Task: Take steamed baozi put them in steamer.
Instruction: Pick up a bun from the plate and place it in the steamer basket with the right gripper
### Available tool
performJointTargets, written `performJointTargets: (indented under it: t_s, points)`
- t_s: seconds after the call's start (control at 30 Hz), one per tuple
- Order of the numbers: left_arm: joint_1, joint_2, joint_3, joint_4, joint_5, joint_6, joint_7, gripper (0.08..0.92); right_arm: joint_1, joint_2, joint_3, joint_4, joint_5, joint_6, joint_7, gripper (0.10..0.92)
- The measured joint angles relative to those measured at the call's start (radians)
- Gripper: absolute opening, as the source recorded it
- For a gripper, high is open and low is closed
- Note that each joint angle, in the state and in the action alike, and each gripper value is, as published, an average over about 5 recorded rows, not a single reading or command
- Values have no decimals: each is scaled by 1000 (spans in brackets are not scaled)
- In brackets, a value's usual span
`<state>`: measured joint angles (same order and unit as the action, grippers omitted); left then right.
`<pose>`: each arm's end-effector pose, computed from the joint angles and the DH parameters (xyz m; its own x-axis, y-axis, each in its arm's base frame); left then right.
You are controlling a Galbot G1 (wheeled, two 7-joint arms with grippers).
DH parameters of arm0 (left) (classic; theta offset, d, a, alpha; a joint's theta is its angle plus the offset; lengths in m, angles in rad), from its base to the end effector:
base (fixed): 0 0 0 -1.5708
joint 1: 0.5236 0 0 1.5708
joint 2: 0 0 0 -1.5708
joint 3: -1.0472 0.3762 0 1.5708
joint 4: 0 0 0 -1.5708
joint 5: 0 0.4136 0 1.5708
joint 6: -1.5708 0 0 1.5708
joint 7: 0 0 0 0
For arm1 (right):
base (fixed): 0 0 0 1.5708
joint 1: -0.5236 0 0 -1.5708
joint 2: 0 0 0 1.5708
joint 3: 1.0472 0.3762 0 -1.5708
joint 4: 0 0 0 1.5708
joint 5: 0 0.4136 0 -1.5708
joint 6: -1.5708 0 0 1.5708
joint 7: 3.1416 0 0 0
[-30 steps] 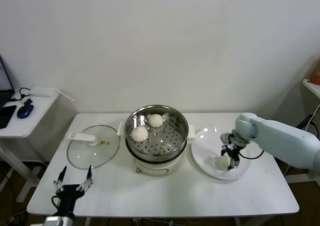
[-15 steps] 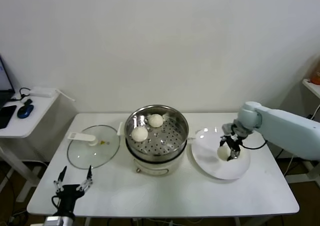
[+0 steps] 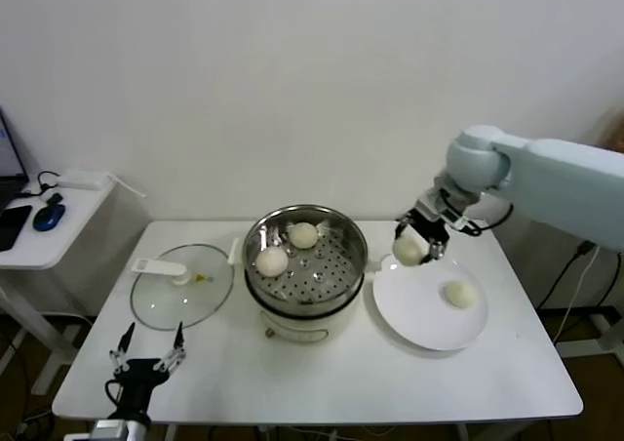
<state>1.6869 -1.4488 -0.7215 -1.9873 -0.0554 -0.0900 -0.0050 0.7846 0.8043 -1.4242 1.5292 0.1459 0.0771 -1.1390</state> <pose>0.1792 0.0992 -0.3805 -0.9868 -0.1214 0.1070 -0.1034 0.9816 0.1603 0.5705 0.0039 -0.0051 -0.1963 -0.1483 0.9693 -0.6732 -0.6984 -0.2432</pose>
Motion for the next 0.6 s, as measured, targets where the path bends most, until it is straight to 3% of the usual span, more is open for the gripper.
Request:
performJointTargets:
  t_s: [0.6]
  points:
    - [5,4,-17,-3,6,7,-1,823,-93,284,141,12,-369,229,14,696]
